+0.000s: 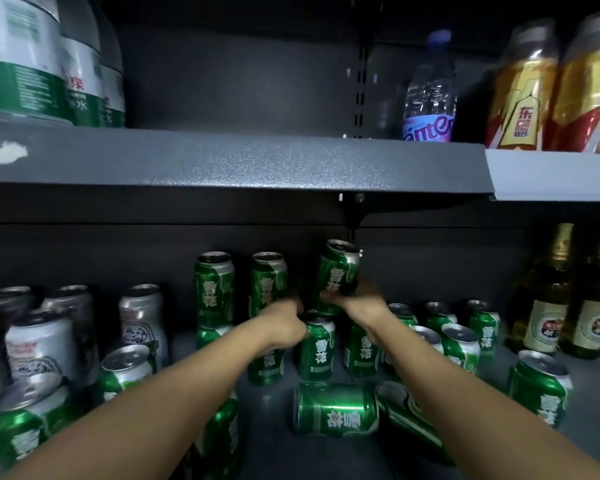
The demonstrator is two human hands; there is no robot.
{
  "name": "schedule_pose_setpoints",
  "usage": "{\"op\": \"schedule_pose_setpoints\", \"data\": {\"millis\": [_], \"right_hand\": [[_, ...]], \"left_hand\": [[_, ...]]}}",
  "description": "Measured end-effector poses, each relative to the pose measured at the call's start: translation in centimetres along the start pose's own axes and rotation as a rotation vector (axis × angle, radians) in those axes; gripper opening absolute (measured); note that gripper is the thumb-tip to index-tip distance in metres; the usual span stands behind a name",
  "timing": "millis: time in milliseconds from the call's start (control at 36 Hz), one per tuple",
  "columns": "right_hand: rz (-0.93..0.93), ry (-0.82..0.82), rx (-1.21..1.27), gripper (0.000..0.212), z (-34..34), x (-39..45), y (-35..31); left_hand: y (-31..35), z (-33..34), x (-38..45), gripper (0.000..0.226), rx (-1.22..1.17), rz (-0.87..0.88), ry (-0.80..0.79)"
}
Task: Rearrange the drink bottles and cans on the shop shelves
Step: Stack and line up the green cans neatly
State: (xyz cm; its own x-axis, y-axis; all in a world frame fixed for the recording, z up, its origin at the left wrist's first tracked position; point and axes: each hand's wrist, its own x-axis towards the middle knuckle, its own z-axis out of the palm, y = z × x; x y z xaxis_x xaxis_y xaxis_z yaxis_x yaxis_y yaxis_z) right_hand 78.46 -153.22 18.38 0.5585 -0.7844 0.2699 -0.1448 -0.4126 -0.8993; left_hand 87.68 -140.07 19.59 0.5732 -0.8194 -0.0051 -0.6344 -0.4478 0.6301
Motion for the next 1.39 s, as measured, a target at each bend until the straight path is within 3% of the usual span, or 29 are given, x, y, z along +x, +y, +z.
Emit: {"op": "schedule_pose_setpoints", "data": {"millis": [139,306,556,639,750,806,889,917,1056,1139,1278,1333,1389], "right_hand": [[-0.028,-0.037,-0.117,0.056,0.8,1.7,0.4],[-0.032,-0.079,-0.171,0.056,1.5,1.9,0.7],[-0.014,-0.105,-0.178,0.056,1.6,1.4,0.8],[-0.029,-0.063,-0.275,0.062,2.6,1.3,1.0],[0.007,-0.049,-0.317,0.072,3.1,1.6,1.2],[0.040,-0.067,-0.259,0.078,2.9,1.5,1.0],[0.049,-0.060,-0.216,0.115,2.0,1.3,1.1],[0.046,-0.067,-0.224,0.117,1.7,1.2,1.2],[0.052,-0.138,-0.247,0.085,-0.6,-0.3,1.3],[0.017,-0.094,-0.287,0.058,-1.3,-0.8,1.8],[-0.020,0.329,-0.384,0.018,-2.6,-2.0,1.9],[-0.067,0.321,-0.304,0.013,-2.7,-2.5,2.2],[-0.103,0.170,-0.197,0.016,-2.4,-2.9,2.7]], "left_hand": [[-1.6,0.2,1.1,0.053,-0.081,-0.047,-0.030],[-1.7,1.1,2.2,0.051,-0.430,-0.106,-0.209],[-1.8,1.9,2.4,0.045,-0.392,-0.107,-0.258],[-1.7,2.0,2.0,0.045,-0.211,-0.059,-0.191],[-1.0,2.2,0.2,0.042,0.286,0.144,-0.178],[-0.3,3.2,-1.1,0.060,0.444,0.253,-0.284],[0.7,5.3,-2.2,0.086,0.664,0.327,-0.400],[0.9,6.0,-2.3,0.090,0.735,0.334,-0.410],[1.2,8.4,-2.4,0.069,0.929,0.339,-0.203],[0.8,8.3,-2.3,0.072,0.817,0.256,-0.123],[-0.8,7.3,-2.2,0.083,0.208,0.042,0.043],[-1.4,7.8,-2.4,0.084,-0.031,-0.018,0.138],[-1.7,8.7,-2.7,0.083,-0.127,-0.063,0.235]]}}
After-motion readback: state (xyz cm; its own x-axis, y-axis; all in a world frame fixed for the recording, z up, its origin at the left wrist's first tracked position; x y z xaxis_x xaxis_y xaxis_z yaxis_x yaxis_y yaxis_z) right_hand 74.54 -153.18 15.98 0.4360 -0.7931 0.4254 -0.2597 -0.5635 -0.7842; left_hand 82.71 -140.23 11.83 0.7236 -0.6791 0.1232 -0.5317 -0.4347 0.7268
